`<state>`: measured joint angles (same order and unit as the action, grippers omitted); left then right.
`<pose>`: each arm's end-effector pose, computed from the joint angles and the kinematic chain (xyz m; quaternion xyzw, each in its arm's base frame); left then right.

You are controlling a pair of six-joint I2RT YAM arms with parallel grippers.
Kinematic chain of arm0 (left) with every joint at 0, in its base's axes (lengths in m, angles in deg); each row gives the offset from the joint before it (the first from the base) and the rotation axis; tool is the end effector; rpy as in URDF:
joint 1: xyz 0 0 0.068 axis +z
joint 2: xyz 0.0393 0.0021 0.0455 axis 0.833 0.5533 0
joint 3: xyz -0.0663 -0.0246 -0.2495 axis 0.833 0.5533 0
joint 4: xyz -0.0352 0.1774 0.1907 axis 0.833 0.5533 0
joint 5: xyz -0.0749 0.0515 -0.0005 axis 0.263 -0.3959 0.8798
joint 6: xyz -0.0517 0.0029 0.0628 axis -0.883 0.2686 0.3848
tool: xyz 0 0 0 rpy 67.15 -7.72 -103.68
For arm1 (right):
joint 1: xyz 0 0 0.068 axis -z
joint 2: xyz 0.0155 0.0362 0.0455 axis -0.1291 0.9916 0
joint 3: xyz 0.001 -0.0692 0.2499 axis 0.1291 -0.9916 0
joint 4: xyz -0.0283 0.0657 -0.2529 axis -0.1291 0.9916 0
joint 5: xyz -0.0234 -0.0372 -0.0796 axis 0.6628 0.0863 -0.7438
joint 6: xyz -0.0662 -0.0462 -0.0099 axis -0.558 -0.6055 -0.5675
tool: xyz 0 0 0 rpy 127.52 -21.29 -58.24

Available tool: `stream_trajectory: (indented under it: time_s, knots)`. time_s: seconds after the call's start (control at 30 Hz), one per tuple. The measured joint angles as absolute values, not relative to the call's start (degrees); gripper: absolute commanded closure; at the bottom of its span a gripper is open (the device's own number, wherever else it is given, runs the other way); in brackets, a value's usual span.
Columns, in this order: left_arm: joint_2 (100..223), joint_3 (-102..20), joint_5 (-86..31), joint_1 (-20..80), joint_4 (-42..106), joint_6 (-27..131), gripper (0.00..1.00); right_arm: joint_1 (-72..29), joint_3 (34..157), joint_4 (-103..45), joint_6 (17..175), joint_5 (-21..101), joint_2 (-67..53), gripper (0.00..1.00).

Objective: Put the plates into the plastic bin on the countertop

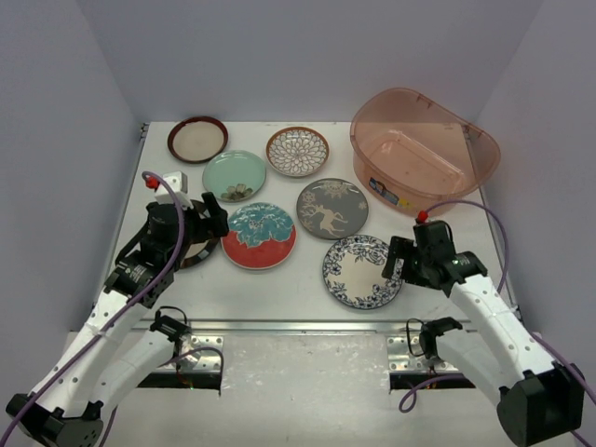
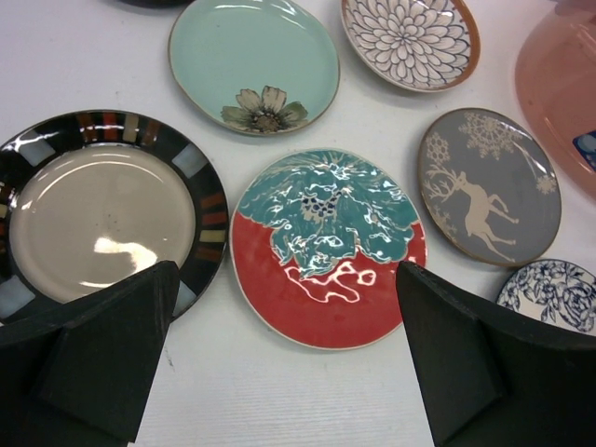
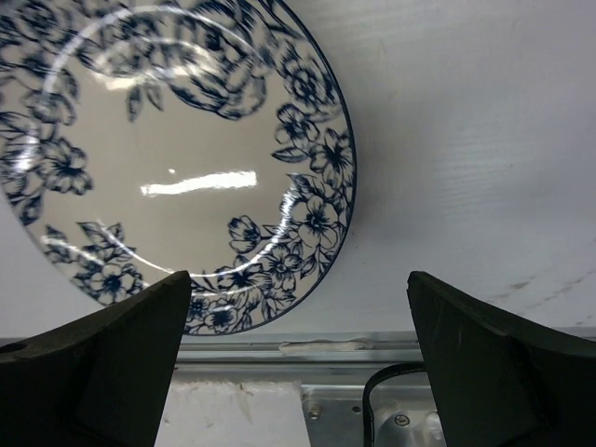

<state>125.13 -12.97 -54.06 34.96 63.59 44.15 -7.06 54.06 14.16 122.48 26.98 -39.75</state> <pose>0.1883 -0.0504 0.2956 -0.0743 0.8299 -0.0659 0.5490 0.1790 0.0401 0.1749 0.1683 0.9466 0.0723 0.2654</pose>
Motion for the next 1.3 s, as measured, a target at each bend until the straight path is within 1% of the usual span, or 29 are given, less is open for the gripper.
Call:
stream_trajectory:
  time_s: [0.1,0.23,0.3,0.33,0.47,0.63,0.73,0.83,0.87,0.93,1.1,1.3]
  knots:
    - [124.4,-12.8,-53.7,33.3,63.5,44.2,0.00,-7.0,44.9,11.0,127.4,27.3,-40.2,0.01]
    - [124.3,-12.8,-53.4,32.0,63.3,44.3,0.00,-6.9,38.2,8.9,131.6,28.0,-42.3,0.01]
    - [124.3,-12.8,-53.3,31.7,63.2,44.3,0.00,-6.9,36.3,6.6,132.9,28.5,-43.0,0.05]
    - [124.3,-12.8,-53.2,31.6,63.2,44.3,0.00,-6.9,36.0,5.8,133.4,28.6,-43.3,0.06]
    - [124.4,-12.8,-53.2,31.5,63.2,44.3,0.00,-6.9,34.2,-1.0,135.7,30.1,-44.1,0.18]
    - [124.5,-12.8,-53.4,31.3,63.2,44.3,0.00,-6.8,31.2,-9.7,138.5,32.5,-44.5,0.46]
    - [124.6,-12.9,-54.0,31.3,63.3,44.3,0.00,-6.5,29.2,-13.6,140.4,33.4,-44.6,0.67]
    - [125.2,-12.9,-54.1,31.3,63.4,44.3,0.00,-6.5,27.2,-15.4,141.9,33.9,-44.8,0.93]
    - [125.4,-12.9,-54.1,31.3,63.4,44.3,0.00,-6.4,26.9,-15.7,142.7,34.3,-45.1,0.99]
    - [125.7,-12.9,-54.1,31.3,63.6,44.3,0.00,-6.5,26.3,-16.1,144.0,34.8,-45.9,1.00]
    - [125.9,-12.9,-54.2,31.3,63.7,44.3,0.00,-6.5,24.6,-16.3,146.3,36.1,-48.7,1.00]
    - [126.5,-12.9,-54.1,31.3,63.8,44.3,0.00,-6.5,22.8,-16.1,148.1,38.8,-56.0,1.00]
